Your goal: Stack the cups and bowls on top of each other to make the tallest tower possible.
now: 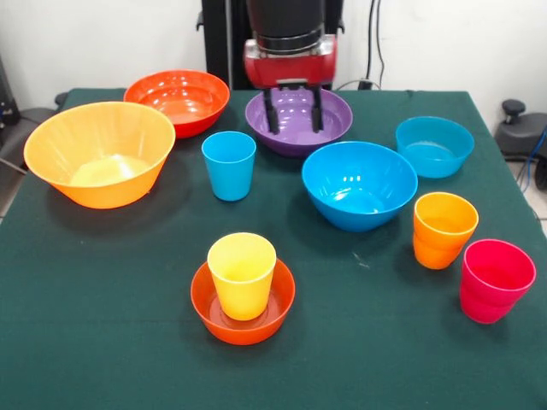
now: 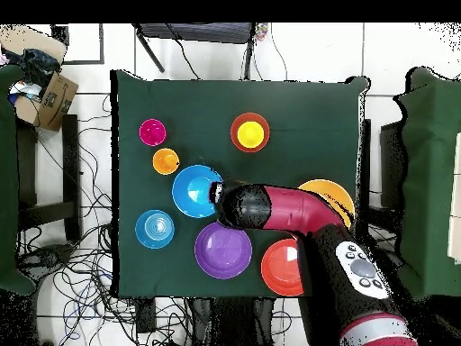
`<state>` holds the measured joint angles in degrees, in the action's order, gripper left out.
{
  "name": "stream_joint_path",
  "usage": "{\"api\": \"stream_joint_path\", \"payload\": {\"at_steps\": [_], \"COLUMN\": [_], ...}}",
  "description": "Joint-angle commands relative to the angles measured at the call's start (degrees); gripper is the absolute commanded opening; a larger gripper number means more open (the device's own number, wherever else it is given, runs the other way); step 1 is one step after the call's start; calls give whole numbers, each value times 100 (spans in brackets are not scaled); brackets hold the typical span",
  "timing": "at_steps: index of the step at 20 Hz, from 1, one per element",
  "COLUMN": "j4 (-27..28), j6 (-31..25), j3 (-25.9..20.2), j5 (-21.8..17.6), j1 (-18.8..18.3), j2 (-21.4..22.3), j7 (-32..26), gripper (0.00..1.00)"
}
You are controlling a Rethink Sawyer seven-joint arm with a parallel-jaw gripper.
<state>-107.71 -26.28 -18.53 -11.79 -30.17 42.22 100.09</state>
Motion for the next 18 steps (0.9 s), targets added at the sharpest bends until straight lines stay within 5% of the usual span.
{"api": "stream_joint_path", "payload": {"at_steps": [1, 18], "j4": [-386, -278], "j6": [178, 345], "j3": [-1114, -1013], "j5": [-825, -1317], "j1": [-1, 467], "j2": [-262, -20], "j7": [-1000, -115], "gripper": [100, 100]}}
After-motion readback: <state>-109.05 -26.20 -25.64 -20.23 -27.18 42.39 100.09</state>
